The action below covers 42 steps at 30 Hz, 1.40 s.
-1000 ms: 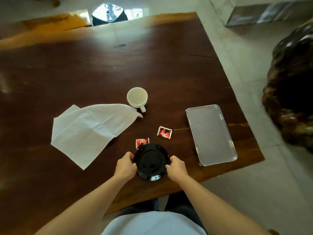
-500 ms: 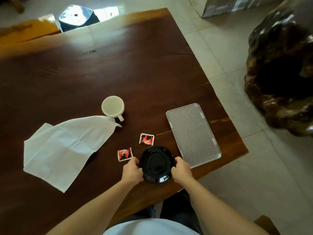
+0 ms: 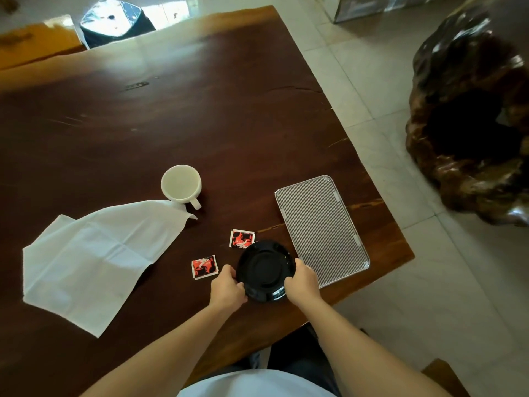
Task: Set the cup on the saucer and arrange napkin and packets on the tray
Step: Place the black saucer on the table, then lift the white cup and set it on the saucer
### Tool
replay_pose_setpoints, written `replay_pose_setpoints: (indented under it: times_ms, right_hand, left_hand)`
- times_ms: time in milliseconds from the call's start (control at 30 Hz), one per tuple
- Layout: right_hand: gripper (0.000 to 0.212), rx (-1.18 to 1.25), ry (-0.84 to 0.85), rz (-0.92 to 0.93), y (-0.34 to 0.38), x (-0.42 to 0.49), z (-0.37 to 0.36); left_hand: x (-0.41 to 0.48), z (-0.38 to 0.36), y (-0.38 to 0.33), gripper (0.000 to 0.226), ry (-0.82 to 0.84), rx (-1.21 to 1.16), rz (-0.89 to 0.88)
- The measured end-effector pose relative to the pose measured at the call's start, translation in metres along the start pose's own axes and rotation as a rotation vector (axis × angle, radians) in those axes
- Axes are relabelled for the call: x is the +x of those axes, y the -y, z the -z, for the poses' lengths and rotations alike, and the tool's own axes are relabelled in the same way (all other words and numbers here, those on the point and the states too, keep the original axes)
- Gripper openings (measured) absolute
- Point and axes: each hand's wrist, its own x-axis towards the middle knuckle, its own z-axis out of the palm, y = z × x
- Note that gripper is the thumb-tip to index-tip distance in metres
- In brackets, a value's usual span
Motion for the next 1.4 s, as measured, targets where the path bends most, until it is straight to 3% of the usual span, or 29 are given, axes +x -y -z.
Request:
replay_pose_setpoints:
  times_ms: [300,500,633,767,1000,1200,1400]
  right_hand:
    - [0.060,0.006,-0.029,0.015,0.011,0.003,-0.007]
    - [0.032,-0.034,-0.044,-0.008,0.018,0.004,-0.005]
    - [0.042,-0.086,-0.072,0.020,0.019,0.002,-0.001]
    - [0.032,-0.099,-0.132,0.038,0.032,0.000,0.001]
    - [0.035,-0.119,-0.107,0.230,0.092,0.014,-0.006]
    - [0.042,-0.101,0.006,0.401,0.171,0.046,-0.015]
    - [0.059,-0.141,0.079,0.503,0.239,0.084,-0.018]
  left_hand:
    - [0.006,0.003,-0.005,0.023,-0.018,-0.046,0.011]
    - [0.014,0.007,-0.005,0.024,-0.008,-0.025,0.000]
    - [0.014,0.012,-0.008,0.020,0.032,0.027,-0.001]
    - [0.017,0.028,-0.015,0.014,0.042,0.143,-0.015]
    - [0.039,0.085,-0.033,0.015,-0.101,0.120,-0.046]
    - [0.078,0.141,-0.047,0.019,-0.283,-0.101,-0.088]
    - [0.100,0.179,-0.067,0.042,-0.395,-0.190,-0.057]
